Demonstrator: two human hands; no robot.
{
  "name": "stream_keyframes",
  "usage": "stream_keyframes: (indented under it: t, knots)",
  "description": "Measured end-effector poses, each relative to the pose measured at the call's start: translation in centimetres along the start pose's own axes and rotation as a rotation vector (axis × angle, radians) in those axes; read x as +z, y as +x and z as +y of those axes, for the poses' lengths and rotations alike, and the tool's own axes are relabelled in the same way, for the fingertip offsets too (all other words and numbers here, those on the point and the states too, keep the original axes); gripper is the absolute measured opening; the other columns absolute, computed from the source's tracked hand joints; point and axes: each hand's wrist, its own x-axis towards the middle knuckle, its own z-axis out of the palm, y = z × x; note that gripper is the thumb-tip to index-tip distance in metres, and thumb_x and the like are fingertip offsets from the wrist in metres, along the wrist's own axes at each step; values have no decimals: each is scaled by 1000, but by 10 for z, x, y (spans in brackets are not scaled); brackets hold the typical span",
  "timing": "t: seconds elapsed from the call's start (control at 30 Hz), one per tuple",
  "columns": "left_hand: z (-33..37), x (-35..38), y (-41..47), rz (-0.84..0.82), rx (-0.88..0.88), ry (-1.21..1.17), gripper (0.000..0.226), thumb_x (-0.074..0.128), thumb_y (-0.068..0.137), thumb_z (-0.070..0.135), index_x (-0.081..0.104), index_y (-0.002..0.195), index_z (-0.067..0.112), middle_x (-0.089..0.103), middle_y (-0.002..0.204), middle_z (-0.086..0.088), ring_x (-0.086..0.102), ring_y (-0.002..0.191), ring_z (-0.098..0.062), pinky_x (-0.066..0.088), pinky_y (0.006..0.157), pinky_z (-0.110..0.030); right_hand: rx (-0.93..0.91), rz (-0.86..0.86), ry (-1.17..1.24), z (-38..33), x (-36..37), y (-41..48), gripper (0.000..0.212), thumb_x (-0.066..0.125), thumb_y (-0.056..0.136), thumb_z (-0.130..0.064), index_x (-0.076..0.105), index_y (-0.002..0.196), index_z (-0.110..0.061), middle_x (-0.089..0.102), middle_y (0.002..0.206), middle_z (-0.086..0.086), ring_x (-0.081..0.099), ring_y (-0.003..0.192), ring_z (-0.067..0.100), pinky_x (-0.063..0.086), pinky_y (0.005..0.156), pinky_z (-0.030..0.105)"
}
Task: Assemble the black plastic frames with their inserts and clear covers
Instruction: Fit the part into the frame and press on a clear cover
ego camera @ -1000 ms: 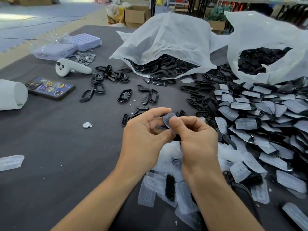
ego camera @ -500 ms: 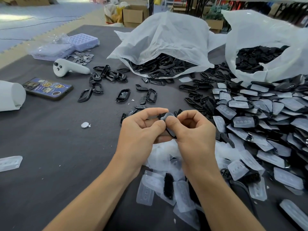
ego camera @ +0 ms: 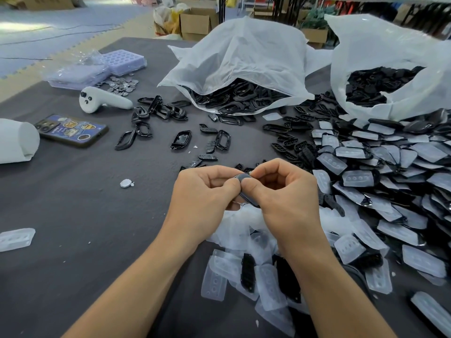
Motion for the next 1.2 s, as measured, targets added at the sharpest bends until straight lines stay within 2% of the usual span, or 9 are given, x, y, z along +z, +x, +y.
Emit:
stream_keyframes:
  t: [0.23,0.37,0.43,0.5,0.67,0.9,1.03,1.1,1.2]
  knots:
    - [2,0,2,36,-64,-65,35,66,93,-3,84,80,25,79,75,-11,73,62,-18,63,61,-28,34,-118,34,-4,-3,1,22,76,83,1,76,78,-20,76,73,-1,68,65,8,50,57,17]
    - [3,-4,2,-67,-108,-104,37,60,92,-10,85,88,17,80,82,-14,74,68,-18,63,65,-27,44,-94,42,-5,-5,2,20,79,80,-3,77,76,-22,77,75,2,71,69,16,61,66,31]
    - [5,-6,2,-124,-124,-109,42,55,89,-13,85,92,16,81,86,-14,76,72,-17,61,64,-23,53,-97,60,-6,-7,1,13,81,74,-10,78,77,-23,77,75,2,71,69,17,62,68,32]
    - [6,-7,3,-132,-128,-89,38,58,90,-9,85,90,18,80,83,-12,76,70,-15,59,62,-21,46,-97,46,-7,-7,1,16,80,77,-6,77,77,-22,77,75,2,72,70,18,62,68,32]
    - [4,-6,4,-95,-141,-29,26,65,92,1,85,85,17,79,77,-12,75,69,-17,58,59,-22,22,-102,3,-5,-6,2,23,76,83,3,77,75,-19,76,73,2,71,68,14,56,63,24]
    - [3,-5,3,-47,-153,-17,17,68,94,-1,82,88,7,78,74,-13,73,61,-16,57,56,-20,10,-116,-15,-4,-5,0,21,75,82,2,77,78,-19,75,73,0,67,67,10,54,63,20]
    - [2,-3,1,6,-147,-14,19,69,91,-4,82,83,8,76,67,-13,72,57,-17,56,54,-21,-20,-93,-45,-2,-2,1,22,76,83,1,76,77,-20,75,72,-3,67,66,7,54,64,19]
    - [1,-3,1,-5,-117,21,22,70,91,-1,83,80,12,76,67,-12,72,58,-17,57,56,-23,-30,-89,-58,-2,-2,1,26,76,83,4,76,75,-21,74,71,-4,67,65,5,53,63,17]
    - [-1,-5,1,-13,75,223,21,72,91,11,83,82,26,77,67,-1,74,63,-18,61,61,-31,-16,-116,-27,-4,-5,1,26,76,83,7,77,76,-18,76,73,-2,72,68,11,55,65,19]
